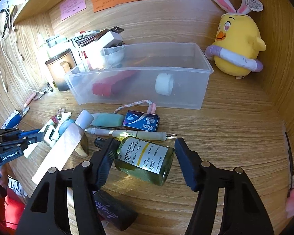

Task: Organize objects
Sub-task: 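Grasp the pale green pen with the left tool while the right tool grasps the green bottle, then lower the pale green pen into the clear box and open the left tool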

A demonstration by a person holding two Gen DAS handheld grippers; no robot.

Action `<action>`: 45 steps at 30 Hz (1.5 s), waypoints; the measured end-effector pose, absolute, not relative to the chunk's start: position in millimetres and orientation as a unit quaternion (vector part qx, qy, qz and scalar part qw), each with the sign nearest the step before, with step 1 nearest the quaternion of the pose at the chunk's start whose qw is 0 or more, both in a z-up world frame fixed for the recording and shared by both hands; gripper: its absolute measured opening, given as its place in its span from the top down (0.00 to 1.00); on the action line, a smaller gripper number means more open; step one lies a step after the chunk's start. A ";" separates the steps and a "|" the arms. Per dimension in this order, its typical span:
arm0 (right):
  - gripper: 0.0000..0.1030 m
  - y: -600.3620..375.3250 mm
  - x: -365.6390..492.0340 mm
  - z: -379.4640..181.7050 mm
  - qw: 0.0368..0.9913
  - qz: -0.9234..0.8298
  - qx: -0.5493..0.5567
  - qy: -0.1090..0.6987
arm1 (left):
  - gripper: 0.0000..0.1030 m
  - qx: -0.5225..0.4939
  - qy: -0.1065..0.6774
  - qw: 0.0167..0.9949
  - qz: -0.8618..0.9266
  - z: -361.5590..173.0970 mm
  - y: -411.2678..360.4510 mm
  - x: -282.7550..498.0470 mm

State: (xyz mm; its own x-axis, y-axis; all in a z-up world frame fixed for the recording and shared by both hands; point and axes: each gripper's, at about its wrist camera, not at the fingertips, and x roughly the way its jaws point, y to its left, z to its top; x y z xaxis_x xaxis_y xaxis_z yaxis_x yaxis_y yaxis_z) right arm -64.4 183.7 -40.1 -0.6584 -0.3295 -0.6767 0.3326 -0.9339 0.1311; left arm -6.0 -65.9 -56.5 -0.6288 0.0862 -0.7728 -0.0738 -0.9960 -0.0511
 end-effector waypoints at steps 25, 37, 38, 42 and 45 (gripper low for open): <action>0.44 193.1 -68.8 18.6 0.176 -0.944 0.278 -0.008 | 0.86 -0.323 -0.044 0.062 0.943 15.1 -52.7 -29.6; 0.45 190.0 -96.5 55.4 0.173 -0.957 0.232 0.007 | 0.86 -0.278 -0.047 0.083 0.956 55.6 -36.2 -63.8; 0.45 189.4 -99.8 57.4 0.174 -0.957 0.230 0.008 | 0.86 -0.275 -0.046 0.083 0.957 58.9 -35.5 -66.9; 0.75 183.9 -122.7 58.2 0.191 -0.949 0.251 0.011 | 0.86 -0.269 -0.049 0.084 0.958 67.3 -33.7 -78.7; 0.75 179.5 -138.7 47.2 0.185 -0.944 0.272 0.017 | 0.86 -0.269 -0.046 0.083 0.959 69.3 -29.9 -89.1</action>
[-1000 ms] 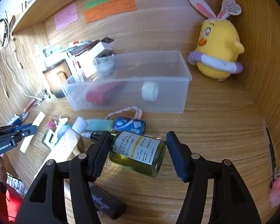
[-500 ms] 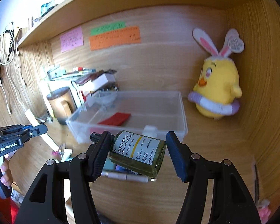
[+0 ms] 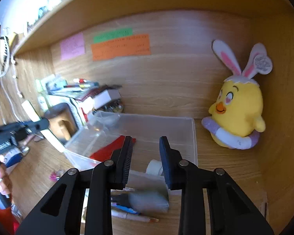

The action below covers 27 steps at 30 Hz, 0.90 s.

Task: Organize objects
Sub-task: 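Lower the pale green pen into the clear box and open the left tool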

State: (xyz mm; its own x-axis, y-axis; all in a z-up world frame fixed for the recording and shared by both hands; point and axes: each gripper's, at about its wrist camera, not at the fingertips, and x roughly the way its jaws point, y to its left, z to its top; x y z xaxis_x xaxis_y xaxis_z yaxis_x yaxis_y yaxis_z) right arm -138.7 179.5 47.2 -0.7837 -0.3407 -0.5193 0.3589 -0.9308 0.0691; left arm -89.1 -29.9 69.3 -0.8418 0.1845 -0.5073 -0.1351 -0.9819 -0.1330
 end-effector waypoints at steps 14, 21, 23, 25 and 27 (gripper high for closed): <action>0.36 219.3 -122.0 18.3 0.155 -0.940 0.302 0.019 | 0.86 -0.326 -0.012 0.052 0.944 44.8 -24.8 -157.1; 0.35 247.4 -142.6 -21.2 0.141 -0.910 0.388 -0.030 | 0.86 -0.356 0.021 0.048 0.933 23.1 -8.9 -174.6; 0.35 246.5 -145.8 -27.6 0.154 -0.903 0.400 -0.040 | 0.86 -0.363 0.029 0.050 0.930 17.9 -3.8 -178.2; 0.35 242.2 -146.7 -29.6 0.159 -0.901 0.402 -0.037 | 0.86 -0.369 0.034 0.052 0.927 14.4 -0.1 -180.6; 0.35 237.1 -146.7 -31.6 0.162 -0.901 0.402 -0.028 | 0.86 -0.368 0.042 0.051 0.927 13.0 3.9 -182.7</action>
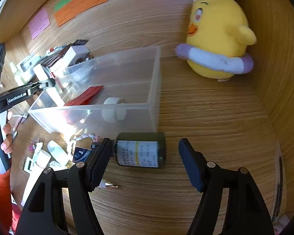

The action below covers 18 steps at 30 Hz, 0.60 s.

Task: Organize objects
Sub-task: 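Lower the pale green pen into the clear box and open the left tool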

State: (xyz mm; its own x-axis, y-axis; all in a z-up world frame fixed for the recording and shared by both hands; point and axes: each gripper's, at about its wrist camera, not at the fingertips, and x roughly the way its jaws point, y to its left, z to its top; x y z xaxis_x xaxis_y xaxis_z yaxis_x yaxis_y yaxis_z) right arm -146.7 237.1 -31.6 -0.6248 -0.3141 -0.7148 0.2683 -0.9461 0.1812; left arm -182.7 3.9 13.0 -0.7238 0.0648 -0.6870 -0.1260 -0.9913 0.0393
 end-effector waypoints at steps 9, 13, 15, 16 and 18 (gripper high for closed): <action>0.47 231.7 -143.2 -34.9 0.154 -0.904 0.398 -0.016 | 0.85 -0.376 0.030 0.079 0.923 14.6 13.6 -187.6; 0.47 235.6 -131.5 -27.2 0.154 -0.911 0.383 -0.021 | 0.81 -0.378 0.033 0.094 0.921 15.3 18.4 -186.4; 0.47 237.7 -124.5 -20.5 0.158 -0.913 0.374 -0.023 | 0.75 -0.379 0.033 0.104 0.919 16.1 21.0 -185.0; 0.47 239.2 -119.1 -15.0 0.162 -0.915 0.368 -0.025 | 0.70 -0.379 0.032 0.108 0.918 16.6 22.0 -184.1; 0.47 240.4 -112.0 -4.6 0.165 -0.920 0.354 -0.024 | 0.64 -0.373 0.033 0.110 0.921 20.3 23.3 -180.7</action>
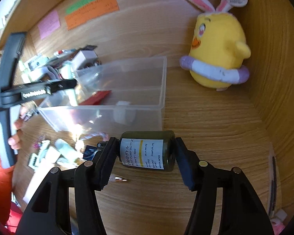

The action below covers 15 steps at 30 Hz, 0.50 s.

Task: Organize objects
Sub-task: 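Lower the pale green pen into the clear box and open the left tool, then lower the green bottle into the clear box and open the right tool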

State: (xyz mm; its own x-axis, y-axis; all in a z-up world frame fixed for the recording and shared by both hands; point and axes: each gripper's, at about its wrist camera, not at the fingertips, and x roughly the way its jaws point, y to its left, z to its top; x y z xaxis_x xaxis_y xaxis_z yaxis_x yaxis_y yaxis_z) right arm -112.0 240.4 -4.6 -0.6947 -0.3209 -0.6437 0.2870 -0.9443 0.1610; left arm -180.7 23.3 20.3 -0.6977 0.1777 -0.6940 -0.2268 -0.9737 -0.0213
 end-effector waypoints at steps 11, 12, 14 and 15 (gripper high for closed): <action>0.47 226.4 -120.9 40.7 0.162 -0.942 0.295 -0.019 | 0.28 -0.340 0.016 0.113 0.933 41.8 8.1 -147.0; 0.47 223.4 -124.8 41.9 0.160 -0.942 0.294 -0.016 | 0.27 -0.338 0.017 0.111 0.934 42.0 6.7 -143.0; 0.47 216.5 -134.6 42.0 0.155 -0.942 0.296 -0.009 | 0.27 -0.338 0.021 0.110 0.935 40.9 3.8 -133.8; 0.47 212.4 -138.8 40.7 0.155 -0.942 0.298 -0.007 | 0.27 -0.338 0.021 0.110 0.934 40.0 2.5 -130.0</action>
State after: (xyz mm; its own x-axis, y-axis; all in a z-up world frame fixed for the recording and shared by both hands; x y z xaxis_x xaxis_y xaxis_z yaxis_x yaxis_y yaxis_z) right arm -138.8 212.4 40.7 -0.7744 -0.2953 -0.5595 0.2875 -0.9521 0.1045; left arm -130.0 2.5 40.0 -0.7472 0.1911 -0.6365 -0.2197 -0.9750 -0.0349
